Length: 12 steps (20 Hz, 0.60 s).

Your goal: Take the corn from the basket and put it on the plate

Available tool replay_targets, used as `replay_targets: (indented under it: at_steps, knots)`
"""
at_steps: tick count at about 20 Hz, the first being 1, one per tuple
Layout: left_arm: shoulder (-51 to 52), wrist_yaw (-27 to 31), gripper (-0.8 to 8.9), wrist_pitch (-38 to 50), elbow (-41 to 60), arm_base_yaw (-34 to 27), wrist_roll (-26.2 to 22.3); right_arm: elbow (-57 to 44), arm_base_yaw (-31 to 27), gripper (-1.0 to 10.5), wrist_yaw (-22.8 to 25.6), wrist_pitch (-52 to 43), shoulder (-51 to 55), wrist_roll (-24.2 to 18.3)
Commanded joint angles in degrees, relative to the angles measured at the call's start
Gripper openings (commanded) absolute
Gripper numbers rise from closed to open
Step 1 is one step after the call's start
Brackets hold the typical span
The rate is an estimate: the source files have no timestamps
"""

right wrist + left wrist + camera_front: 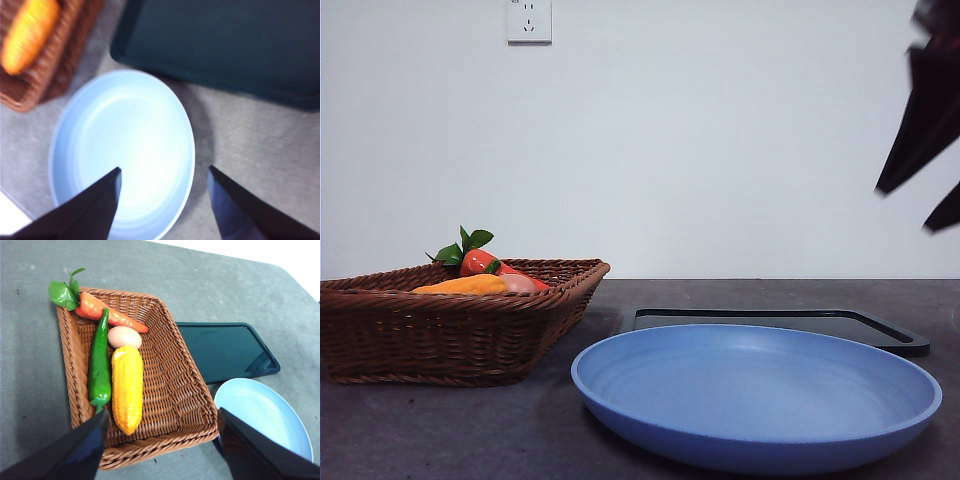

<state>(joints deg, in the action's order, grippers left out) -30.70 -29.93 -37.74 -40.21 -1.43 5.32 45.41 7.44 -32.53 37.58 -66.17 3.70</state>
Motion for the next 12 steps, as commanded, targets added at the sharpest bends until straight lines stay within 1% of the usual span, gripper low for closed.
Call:
replay_targets:
  at_steps: [1, 6, 12]
  knots:
    - [-0.2, -0.11, 3.55, 0.42, -1.01, -0.04, 0.11, 1.2, 1.68, 2.8, 1.09, -2.03, -5.6, 0.39]
    - [-0.2, -0.11, 3.55, 0.42, -1.01, -0.04, 0.11, 1.2, 3.96, 2.6, 1.16, -5.14, -14.62, 0.04]
    - [-0.2, -0.11, 3.55, 0.42, -1.01, -0.04, 0.09, 1.2, 5.99, 2.4, 1.62, -6.21, -20.65, -0.31]
